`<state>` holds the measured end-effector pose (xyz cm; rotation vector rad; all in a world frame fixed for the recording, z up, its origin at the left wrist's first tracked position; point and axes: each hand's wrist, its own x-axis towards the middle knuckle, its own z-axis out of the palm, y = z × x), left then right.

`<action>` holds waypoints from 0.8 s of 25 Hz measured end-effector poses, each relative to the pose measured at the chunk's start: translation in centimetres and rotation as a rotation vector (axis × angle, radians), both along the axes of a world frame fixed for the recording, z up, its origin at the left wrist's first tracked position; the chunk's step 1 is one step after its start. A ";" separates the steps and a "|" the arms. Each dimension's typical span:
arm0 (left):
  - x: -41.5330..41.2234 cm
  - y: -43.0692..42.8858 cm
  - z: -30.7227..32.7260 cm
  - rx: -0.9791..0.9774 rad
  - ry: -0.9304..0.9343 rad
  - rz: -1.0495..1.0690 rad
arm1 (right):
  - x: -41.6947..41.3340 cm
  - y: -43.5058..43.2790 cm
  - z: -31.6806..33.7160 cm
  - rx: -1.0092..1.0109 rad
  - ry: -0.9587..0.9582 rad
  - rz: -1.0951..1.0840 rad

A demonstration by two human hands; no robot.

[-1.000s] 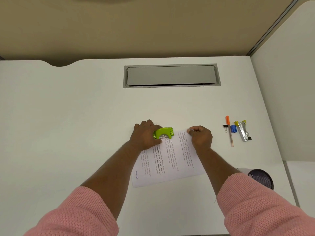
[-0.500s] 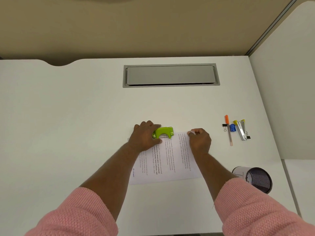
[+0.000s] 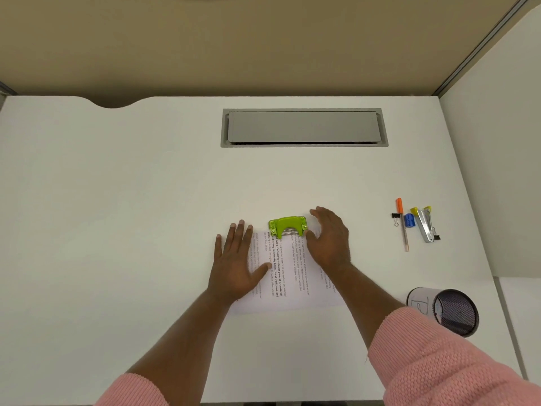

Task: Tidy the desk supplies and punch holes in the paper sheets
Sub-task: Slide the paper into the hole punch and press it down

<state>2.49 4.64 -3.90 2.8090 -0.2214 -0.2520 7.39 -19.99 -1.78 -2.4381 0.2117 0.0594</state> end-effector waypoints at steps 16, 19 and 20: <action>1.7 -4.3 -0.7 0.056 0.058 0.027 | 1.5 1.4 -0.4 -0.028 0.047 0.288; 1.8 -4.3 -0.7 0.065 0.056 0.025 | 1.4 1.4 -0.5 -0.037 0.042 0.288; 1.9 -4.3 -0.7 0.067 0.053 0.025 | 1.4 1.4 -0.4 -0.038 0.034 0.287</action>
